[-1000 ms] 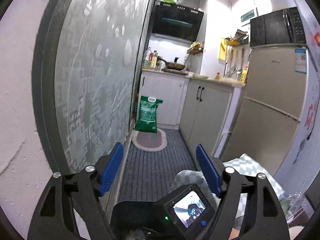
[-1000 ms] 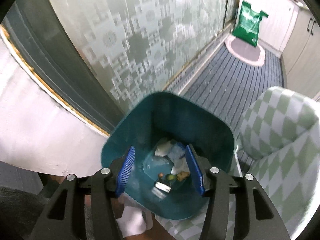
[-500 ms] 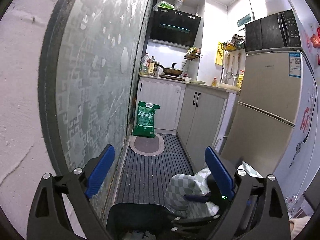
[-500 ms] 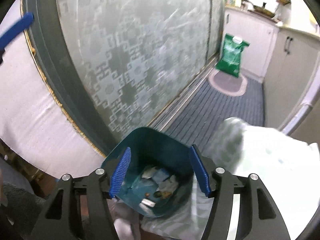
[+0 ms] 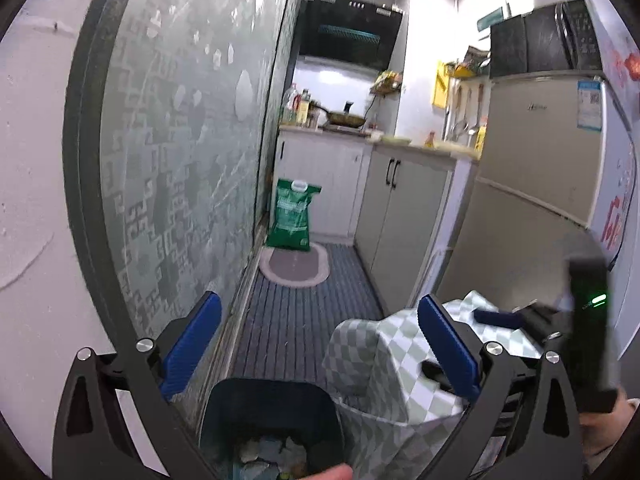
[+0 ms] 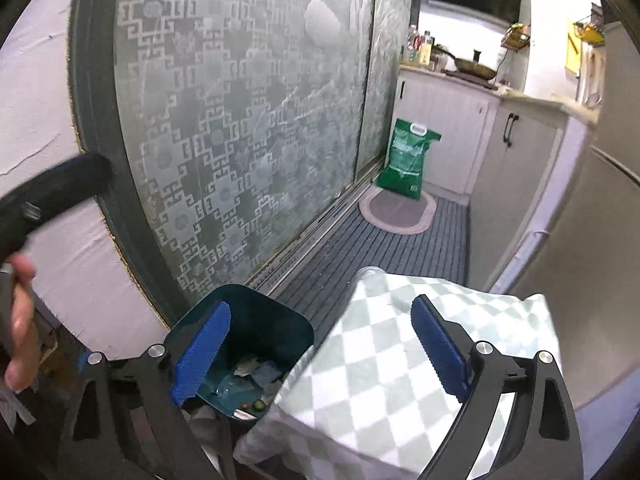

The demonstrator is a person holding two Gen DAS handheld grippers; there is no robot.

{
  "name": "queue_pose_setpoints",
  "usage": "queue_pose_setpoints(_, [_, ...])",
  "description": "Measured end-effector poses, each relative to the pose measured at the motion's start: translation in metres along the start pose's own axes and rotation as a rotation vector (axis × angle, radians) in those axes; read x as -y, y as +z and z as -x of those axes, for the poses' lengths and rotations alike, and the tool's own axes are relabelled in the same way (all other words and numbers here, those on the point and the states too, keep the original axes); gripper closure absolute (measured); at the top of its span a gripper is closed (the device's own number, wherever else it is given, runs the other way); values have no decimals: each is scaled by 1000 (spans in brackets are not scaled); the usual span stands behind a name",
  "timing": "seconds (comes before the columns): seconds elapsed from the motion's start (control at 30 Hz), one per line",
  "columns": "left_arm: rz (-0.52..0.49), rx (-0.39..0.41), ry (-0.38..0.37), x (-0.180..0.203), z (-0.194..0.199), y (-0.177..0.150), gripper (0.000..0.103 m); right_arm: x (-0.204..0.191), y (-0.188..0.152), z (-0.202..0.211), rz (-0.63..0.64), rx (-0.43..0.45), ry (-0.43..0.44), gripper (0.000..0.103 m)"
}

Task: Collect trash

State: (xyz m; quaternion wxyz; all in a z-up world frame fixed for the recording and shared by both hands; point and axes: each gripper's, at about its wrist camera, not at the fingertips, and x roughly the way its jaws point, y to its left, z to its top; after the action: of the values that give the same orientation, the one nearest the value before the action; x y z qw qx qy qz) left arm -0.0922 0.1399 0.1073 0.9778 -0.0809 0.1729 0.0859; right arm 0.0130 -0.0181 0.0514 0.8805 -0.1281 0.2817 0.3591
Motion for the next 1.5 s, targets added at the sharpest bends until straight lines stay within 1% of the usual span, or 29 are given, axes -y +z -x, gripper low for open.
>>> queue_pose_setpoints(0.07, [-18,-7,27,3,-1,-4,3,3,-3,11,1,5,3,3])
queue_pose_setpoints(0.1, [-37,-17,34,7,-3,-6,3,3,-4,14,1,6,1,3])
queue_pose_setpoints(0.17, [-42,-36,17,9,-5,-9,3,8,-8,24,-6,17,-8,3])
queue_pose_setpoints(0.23, [-39,-62,-29,13,-6,-13,3,13,-12,33,-10,29,-29,3])
queue_pose_setpoints(0.33, [-56,-81,-20,19,-8,-18,3,21,-18,43,-24,33,-28,3])
queue_pose_setpoints(0.4, [-57,-89,-29,22,-9,-20,3,28,-22,50,-45,34,-31,3])
queue_pose_setpoints(0.5, [-58,-109,-28,25,-13,-24,3,35,-30,55,-73,18,-20,3])
queue_pose_setpoints(0.67, [-56,-158,-41,20,-23,-34,3,41,-39,64,-94,22,-13,3])
queue_pose_setpoints(0.83, [-24,-187,-38,8,-31,-40,3,46,-40,65,-103,21,-19,3])
queue_pose_setpoints(0.97, [-28,-206,-37,5,-36,-43,3,48,-39,64,-107,20,-20,3])
queue_pose_setpoints(1.1, [-39,-212,-35,6,-38,-45,3,49,-39,64,-103,21,-22,3])
queue_pose_setpoints(1.33, [-42,-250,13,9,-47,-54,3,51,-41,61,-108,11,0,3])
queue_pose_setpoints(1.5, [-51,-256,13,15,-48,-55,3,54,-43,63,-114,12,-2,3])
